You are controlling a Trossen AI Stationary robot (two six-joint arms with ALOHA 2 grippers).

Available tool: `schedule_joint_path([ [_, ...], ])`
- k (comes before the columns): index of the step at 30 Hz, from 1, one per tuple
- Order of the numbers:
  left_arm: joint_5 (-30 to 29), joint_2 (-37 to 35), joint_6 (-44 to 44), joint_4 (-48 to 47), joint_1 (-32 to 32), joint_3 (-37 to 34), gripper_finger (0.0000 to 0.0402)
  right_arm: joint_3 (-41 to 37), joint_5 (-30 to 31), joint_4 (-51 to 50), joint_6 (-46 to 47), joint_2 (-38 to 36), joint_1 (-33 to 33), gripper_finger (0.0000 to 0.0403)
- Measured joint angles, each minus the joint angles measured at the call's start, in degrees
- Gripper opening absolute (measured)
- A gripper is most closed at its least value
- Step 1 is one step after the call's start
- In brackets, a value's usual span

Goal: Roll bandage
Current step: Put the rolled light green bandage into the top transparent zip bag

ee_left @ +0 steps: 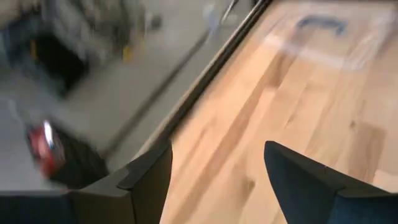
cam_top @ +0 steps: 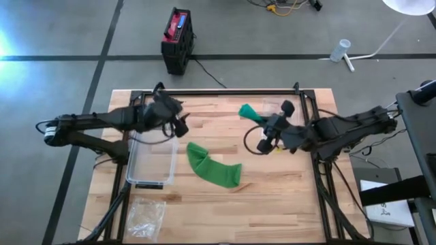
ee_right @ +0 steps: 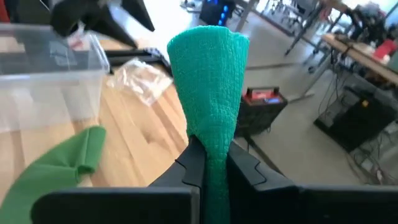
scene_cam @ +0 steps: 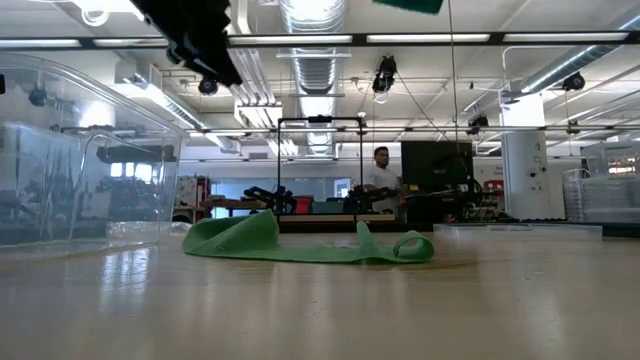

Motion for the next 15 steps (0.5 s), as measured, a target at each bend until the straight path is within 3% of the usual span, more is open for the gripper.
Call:
schedule_joint_path([
  [7,14.75,9.02,-7.49,-9.65,17.17,6.69,0.0218,-12.11,-1.25,15.75,-3.41,1.35,-0.12,0.0021],
  [10,16.89,15.37,-7.55,-13.50,23.89,10.52,0.0202,-15.67,-4.88,22.70,-5.22,1.91,-0.35,0.0022],
  [15,17.46,25.66,-5.90,-21.85,30.77,19.32,0.0176,-18.59,-6.33,23.41,-4.99,1.63,-0.38,0.0027],
])
